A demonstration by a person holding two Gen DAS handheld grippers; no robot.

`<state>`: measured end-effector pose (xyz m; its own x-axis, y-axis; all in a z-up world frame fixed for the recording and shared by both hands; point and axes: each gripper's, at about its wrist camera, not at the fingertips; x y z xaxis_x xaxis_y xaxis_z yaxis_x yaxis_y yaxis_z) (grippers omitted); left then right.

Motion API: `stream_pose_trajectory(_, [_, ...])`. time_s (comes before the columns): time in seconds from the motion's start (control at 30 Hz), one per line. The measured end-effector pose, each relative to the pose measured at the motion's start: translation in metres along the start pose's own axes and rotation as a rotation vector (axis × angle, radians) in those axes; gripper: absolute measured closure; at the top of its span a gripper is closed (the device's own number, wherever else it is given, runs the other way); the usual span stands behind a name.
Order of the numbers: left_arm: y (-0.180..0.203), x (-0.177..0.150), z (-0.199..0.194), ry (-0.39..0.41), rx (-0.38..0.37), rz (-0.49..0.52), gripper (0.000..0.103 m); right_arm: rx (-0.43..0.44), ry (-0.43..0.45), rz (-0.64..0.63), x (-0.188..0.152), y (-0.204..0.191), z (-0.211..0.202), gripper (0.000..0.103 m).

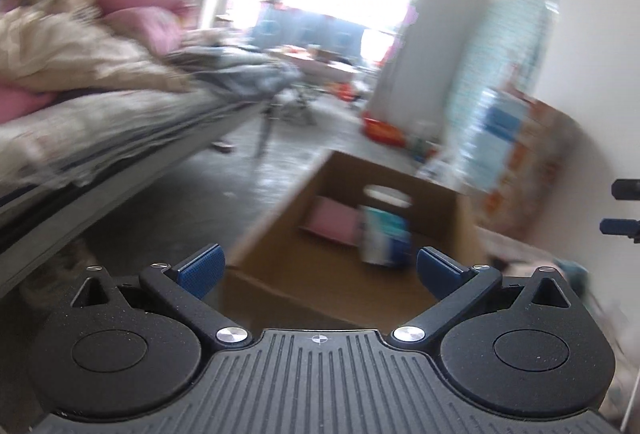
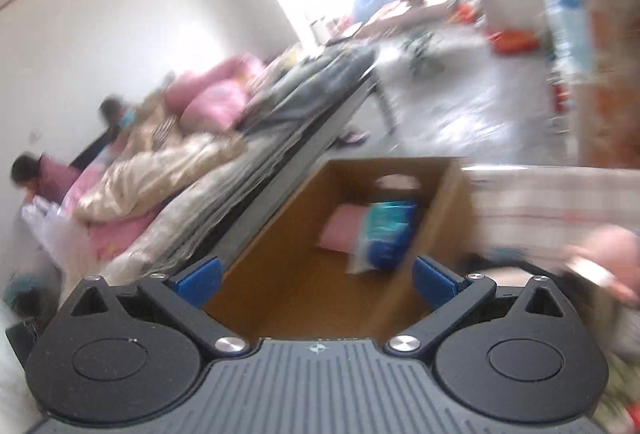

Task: Organize soft objects
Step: 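Move the left gripper back to the table and grasp the red toothpaste tube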

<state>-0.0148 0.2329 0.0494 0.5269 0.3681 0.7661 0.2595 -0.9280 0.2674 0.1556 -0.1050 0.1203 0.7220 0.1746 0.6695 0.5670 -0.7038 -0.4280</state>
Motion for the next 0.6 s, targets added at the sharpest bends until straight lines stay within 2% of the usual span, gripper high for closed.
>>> stream_pose_trajectory(0.1, [0.038,-0.005,-0.004,-0.023,-0.091,0.09,0.0,-0.065,0.105,0.067,-0.044,0.026,-0.052,0.0])
stream_pose_trajectory(0.23, [0.095,-0.014,-0.002,-0.096,-0.232,0.208,0.0,-0.14,0.201,0.193,-0.101,0.069,-0.095,0.0])
stream_pose_trajectory(0.37, [0.152,-0.035,0.003,-0.16,-0.329,0.352,0.0,-0.191,0.255,0.315,-0.145,0.112,-0.11,0.0])
stream_pose_trajectory(0.47, [0.196,-0.06,0.01,-0.224,-0.388,0.461,0.0,-0.231,0.28,0.392,-0.171,0.142,-0.111,0.004])
stream_pose_trajectory(0.57, [0.235,-0.089,0.022,-0.276,-0.42,0.566,0.001,-0.247,0.29,0.447,-0.186,0.171,-0.107,0.013])
stream_pose_trajectory(0.6, [0.245,-0.096,0.026,-0.283,-0.421,0.595,0.001,-0.265,0.286,0.454,-0.192,0.18,-0.105,0.019])
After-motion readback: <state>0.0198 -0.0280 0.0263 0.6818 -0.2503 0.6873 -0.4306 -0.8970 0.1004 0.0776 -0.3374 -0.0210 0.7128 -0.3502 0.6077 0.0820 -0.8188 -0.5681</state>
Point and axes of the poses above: each gripper's, at about its wrist camera, not at the fingertips, and z roughly the way its jaws point, y to its right, x to its top, and after that the axes turned 9 degrees about -y, right-handed
